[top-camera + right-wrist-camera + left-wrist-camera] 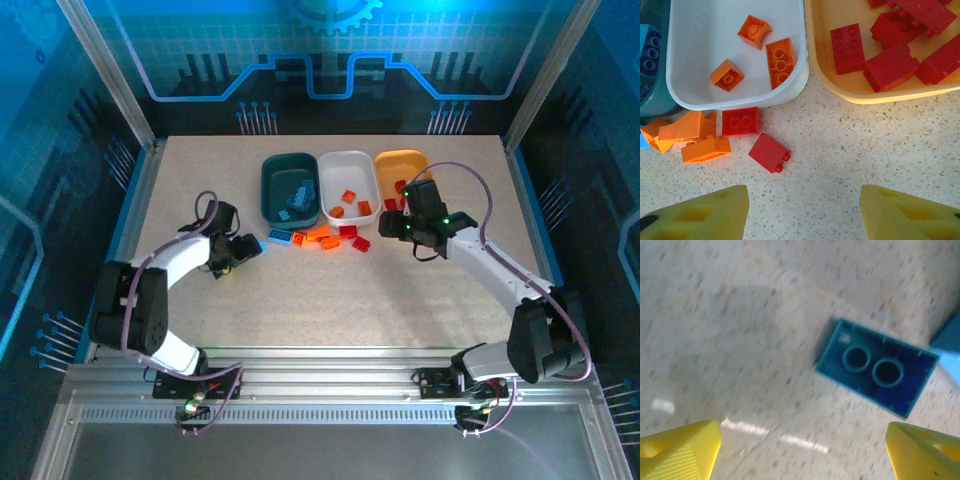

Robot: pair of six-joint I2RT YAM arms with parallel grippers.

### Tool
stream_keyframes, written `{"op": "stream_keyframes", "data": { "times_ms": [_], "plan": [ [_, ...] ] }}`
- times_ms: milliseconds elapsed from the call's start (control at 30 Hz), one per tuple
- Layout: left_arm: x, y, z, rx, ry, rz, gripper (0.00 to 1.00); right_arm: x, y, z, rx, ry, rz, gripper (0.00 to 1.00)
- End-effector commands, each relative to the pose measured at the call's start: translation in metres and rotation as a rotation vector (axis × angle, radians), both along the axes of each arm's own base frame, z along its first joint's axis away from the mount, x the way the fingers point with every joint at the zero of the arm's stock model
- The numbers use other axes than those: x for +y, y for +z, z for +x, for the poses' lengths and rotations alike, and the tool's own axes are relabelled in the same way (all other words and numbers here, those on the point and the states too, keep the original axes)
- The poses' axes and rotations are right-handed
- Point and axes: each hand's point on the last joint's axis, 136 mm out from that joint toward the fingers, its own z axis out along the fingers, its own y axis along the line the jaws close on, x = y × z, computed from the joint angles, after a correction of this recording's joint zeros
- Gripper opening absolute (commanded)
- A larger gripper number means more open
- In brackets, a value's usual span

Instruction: Sort the legos into containers by color

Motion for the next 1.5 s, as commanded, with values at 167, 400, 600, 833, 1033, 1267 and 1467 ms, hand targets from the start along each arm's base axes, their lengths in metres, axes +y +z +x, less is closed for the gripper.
{"op": "stream_keyframes", "data": {
  "times_ms": [167, 400, 600, 833, 1033, 1267, 1467],
  "plan": [
    [-0.008, 0.038, -0.02, -0.053, -0.005, -0.049, 0.95, 0.01, 0.003, -0.003, -0.015, 0.03, -0.006, 0.61],
    [-0.012, 0.028, 0.022, -0.075, -0.078, -0.017, 0.98, 0.014, 0.0, -0.004, -0.002, 0.042, -0.01, 0.61],
    [-0.009, 0.011, 0.052, -0.047, -0.152, 0.056, 0.93, 0.009, 0.005, -0.008, -0.009, 0.037, -0.033, 0.61],
    [-0.013, -0.015, 0.064, -0.014, -0.182, 0.052, 0.81, 0.008, 0.003, -0.007, -0.004, 0.035, -0.043, 0.62],
    [-0.013, -0.025, 0.055, 0.027, -0.185, 0.042, 0.66, 0.007, 0.006, -0.006, -0.012, 0.034, -0.049, 0.61],
    [-0.012, -0.018, 0.037, 0.02, -0.169, 0.038, 0.57, 0.01, 0.004, -0.003, -0.012, 0.037, -0.04, 0.61],
    [-0.013, -0.001, 0.034, -0.006, -0.152, 0.019, 0.53, 0.012, 0.003, -0.002, -0.012, 0.039, -0.032, 0.61]
  ]
}}
